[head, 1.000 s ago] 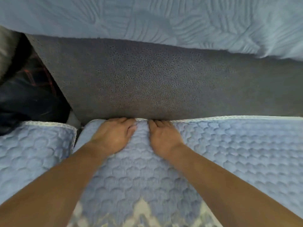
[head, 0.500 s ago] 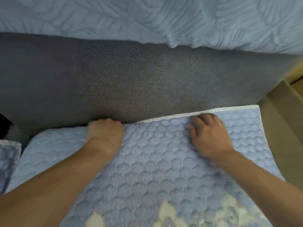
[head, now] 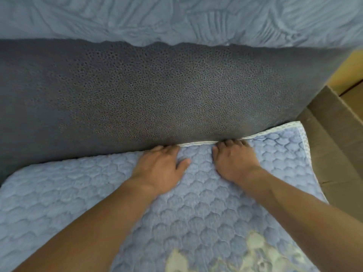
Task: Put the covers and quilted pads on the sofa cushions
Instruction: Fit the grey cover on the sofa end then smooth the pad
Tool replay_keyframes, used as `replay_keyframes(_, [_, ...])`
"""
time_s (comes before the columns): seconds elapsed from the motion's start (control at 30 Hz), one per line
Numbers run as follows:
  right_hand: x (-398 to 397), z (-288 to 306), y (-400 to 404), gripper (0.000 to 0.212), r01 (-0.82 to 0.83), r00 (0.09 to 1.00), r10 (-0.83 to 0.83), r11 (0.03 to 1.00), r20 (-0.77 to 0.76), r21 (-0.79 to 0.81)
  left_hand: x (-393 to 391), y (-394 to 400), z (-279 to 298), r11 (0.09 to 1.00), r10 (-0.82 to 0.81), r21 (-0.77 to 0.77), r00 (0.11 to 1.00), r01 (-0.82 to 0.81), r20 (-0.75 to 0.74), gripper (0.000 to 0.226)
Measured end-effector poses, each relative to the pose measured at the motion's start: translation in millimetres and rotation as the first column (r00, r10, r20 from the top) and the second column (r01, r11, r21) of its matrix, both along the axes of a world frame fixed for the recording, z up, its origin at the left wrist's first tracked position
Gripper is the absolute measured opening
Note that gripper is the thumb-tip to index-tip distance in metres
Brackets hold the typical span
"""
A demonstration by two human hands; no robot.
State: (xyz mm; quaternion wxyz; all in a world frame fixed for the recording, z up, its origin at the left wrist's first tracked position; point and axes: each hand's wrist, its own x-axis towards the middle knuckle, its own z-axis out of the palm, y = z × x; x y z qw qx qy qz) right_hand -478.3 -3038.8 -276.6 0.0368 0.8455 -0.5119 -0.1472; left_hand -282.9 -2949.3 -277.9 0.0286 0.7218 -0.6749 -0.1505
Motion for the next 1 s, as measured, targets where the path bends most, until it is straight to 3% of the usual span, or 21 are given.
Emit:
replay_keyframes(0.1, [-17.5, -15.0, 10.6, 0.048, -0.077, 0.978, 0.081, 0.997, 0.194, -0.031, -20.1, -26.6, 12.1, 0.971, 0.071, 0.224, 0.995, -0.085, 0.07, 0.075])
replay_keyframes(0.2, [-8.6, -10.9, -0.2, 0.043, -0.218, 0.931, 0.187, 0.974, 0.313, 0.066, -32.4, -55.8, 16.3, 0.948, 0.057, 0.303, 0.989, -0.096, 0.135, 0.071])
replay_keyframes(0.33, [23.6, -0.5, -11.3, 0.039, -0.298, 0.954, 0.284, 0.932, 0.095, 0.207, -47.1, -51.8, 4.3, 0.962, 0.059, 0.246, 0.969, -0.12, 0.239, 0.04])
replay_keyframes(0.37, [32.0, 2.5, -17.5, 0.043, -0.238, 0.971, 0.237, 0.928, 0.041, 0.286, -50.4, -40.7, 0.5, 0.973, 0.052, 0.205, 0.965, -0.107, 0.258, 0.033])
replay_keyframes(0.47, [44.3, 2.8, -34.1, 0.054, -0.093, 0.995, 0.096, 0.91, 0.012, 0.405, -42.6, -18.4, -16.1, 0.999, 0.048, 0.0, 0.994, -0.049, 0.094, 0.036])
replay_keyframes(0.57, [27.8, -7.8, -27.5, 0.066, -0.171, 0.983, 0.152, 0.96, 0.102, 0.222, -28.5, -25.8, -27.7, 0.998, 0.001, -0.065, 0.98, -0.014, -0.199, 0.038])
replay_keyframes(0.63, [16.4, -9.7, -15.1, 0.068, -0.17, 0.962, 0.133, 0.975, 0.238, 0.143, -29.1, -31.7, -29.5, 0.998, 0.061, 0.004, 0.982, -0.061, -0.179, 0.036])
replay_keyframes(0.73, [-29.7, 0.6, -8.9, 0.034, -0.107, 0.914, 0.156, 0.983, 0.373, -0.148, -45.5, -41.1, -23.9, 0.988, 0.128, 0.093, 0.991, -0.124, -0.035, 0.051])
replay_keyframes(0.77, [-55.5, 6.0, -13.9, 0.028, -0.04, 0.92, 0.128, 0.971, 0.371, -0.238, -52.0, -45.4, -22.8, 0.984, 0.143, 0.109, 0.99, -0.143, 0.009, 0.054])
replay_keyframes(0.83, [-107.8, 12.9, -33.0, 0.035, 0.124, 0.954, -0.044, 0.959, 0.296, -0.256, -61.8, -53.9, -23.2, 0.975, 0.177, 0.12, 0.98, -0.187, 0.091, 0.061])
replay_keyframes(0.9, [-135.8, 10.0, -53.4, 0.054, 0.199, 0.975, -0.184, 0.972, 0.128, -0.124, -69.0, -56.4, -28.0, 0.975, 0.193, 0.081, 0.969, -0.207, 0.152, 0.066])
replay_keyframes(0.93, [-138.5, 1.7, -60.2, 0.062, 0.161, 0.987, -0.159, 0.985, 0.037, -0.064, -70.3, -54.9, -30.2, 0.978, 0.192, 0.049, 0.967, -0.203, 0.171, 0.068])
replay_keyframes(1.0, [-130.2, -2.6, -70.0, 0.06, 0.111, 0.994, -0.111, 0.992, -0.006, 0.052, -70.0, -52.3, -33.2, 0.978, 0.203, 0.011, 0.963, -0.208, 0.175, 0.072])
